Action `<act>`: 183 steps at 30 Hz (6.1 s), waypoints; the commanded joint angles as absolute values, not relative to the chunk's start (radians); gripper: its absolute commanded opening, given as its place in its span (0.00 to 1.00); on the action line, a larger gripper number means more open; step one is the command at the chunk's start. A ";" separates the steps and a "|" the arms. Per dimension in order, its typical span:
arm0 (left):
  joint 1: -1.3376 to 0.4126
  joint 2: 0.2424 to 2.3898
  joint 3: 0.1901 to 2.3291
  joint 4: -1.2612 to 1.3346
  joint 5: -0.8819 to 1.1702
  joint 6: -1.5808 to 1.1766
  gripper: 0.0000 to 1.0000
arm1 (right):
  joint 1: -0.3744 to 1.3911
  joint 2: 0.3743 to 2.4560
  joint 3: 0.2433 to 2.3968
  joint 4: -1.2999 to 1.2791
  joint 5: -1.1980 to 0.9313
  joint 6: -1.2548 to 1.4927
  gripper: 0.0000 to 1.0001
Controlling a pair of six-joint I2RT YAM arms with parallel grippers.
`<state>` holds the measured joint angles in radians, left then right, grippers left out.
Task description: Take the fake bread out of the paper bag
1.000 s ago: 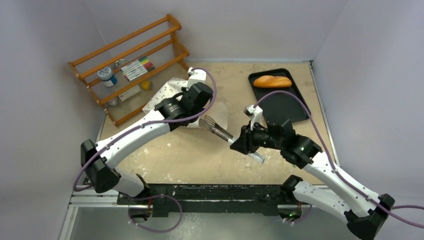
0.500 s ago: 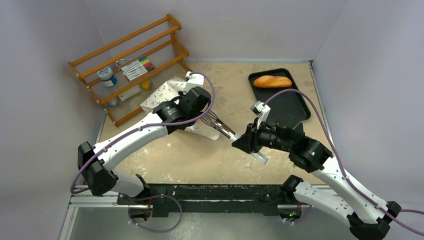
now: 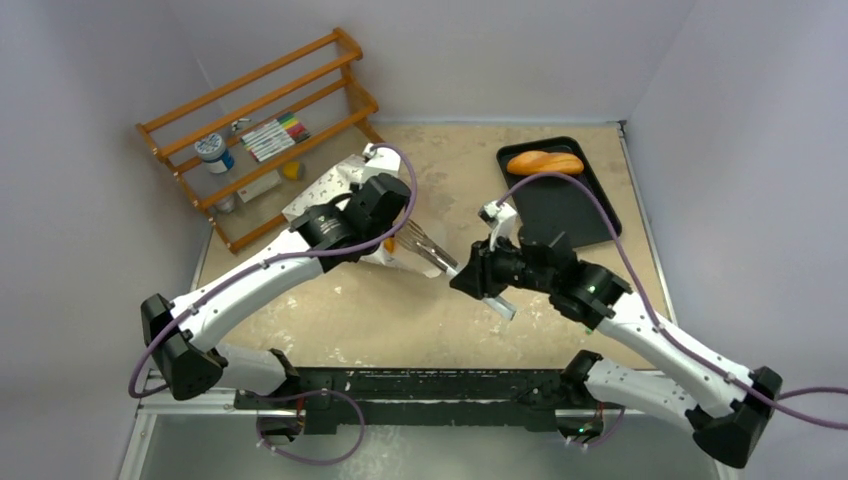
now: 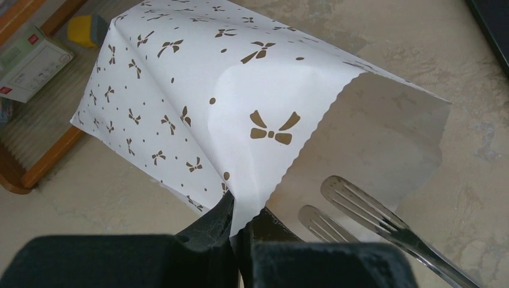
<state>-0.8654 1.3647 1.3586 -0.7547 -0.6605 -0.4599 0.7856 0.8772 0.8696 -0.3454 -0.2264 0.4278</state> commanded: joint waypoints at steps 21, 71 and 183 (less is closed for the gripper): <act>-0.868 1.171 1.209 -0.888 -0.613 -0.621 0.00 | 1.004 1.261 0.909 -0.074 0.063 0.517 0.36; -0.894 1.202 1.278 -0.787 -0.565 -0.578 0.00 | 1.047 1.496 1.066 -0.103 0.077 0.558 0.47; -0.854 1.175 1.213 -0.792 -0.606 -0.500 0.00 | 1.028 1.381 0.996 -0.081 0.161 0.564 0.49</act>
<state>-0.8574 1.1767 1.1980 -0.8165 -0.5915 -0.5274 1.0328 1.4300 0.9497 -0.0795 0.1146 0.5655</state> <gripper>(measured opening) 0.005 0.498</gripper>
